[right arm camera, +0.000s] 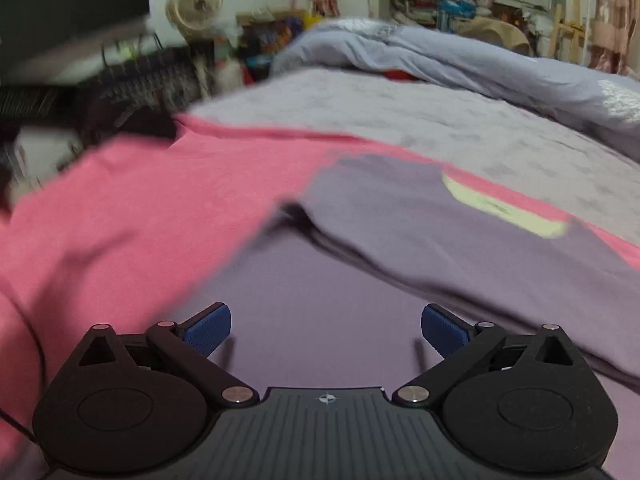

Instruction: Fold clothes

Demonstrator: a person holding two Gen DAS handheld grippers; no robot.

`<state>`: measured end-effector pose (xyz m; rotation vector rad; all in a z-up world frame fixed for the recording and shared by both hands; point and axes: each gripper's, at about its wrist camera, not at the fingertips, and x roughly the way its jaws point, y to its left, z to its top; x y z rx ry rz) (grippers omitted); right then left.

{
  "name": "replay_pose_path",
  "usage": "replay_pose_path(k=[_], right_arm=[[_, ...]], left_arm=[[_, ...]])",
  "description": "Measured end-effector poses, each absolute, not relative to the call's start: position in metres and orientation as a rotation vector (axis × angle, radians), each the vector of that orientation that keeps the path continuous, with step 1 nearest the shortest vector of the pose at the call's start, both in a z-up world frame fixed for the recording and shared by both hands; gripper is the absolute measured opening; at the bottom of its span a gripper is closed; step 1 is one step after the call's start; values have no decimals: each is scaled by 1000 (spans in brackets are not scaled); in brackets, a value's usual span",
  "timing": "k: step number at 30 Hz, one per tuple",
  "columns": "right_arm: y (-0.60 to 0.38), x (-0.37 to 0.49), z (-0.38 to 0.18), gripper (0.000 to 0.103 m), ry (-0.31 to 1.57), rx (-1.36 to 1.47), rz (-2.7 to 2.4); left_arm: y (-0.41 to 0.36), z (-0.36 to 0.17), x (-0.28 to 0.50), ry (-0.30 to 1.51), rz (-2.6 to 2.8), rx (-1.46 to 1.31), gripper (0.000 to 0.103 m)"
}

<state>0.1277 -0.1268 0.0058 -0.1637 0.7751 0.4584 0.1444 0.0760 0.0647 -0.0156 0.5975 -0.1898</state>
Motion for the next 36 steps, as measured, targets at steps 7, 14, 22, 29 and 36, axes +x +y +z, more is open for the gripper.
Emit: replay_pose_path(k=[7, 14, 22, 29, 36], right_arm=[[-181, 55, 0, 103, 857, -176, 528], [-240, 19, 9, 103, 895, -235, 449], [-280, -4, 16, 103, 825, -244, 271], [-314, -24, -3, 103, 684, -197, 149], [-321, -85, -20, 103, 509, -128, 128]], left_arm=[[2, -11, 152, 827, -236, 249, 101], [65, -14, 99, 806, -105, 133, 103], [75, -9, 86, 739, -84, 210, 103], [79, -12, 73, 660, -75, 223, 103], [69, 4, 16, 510, -87, 236, 103]])
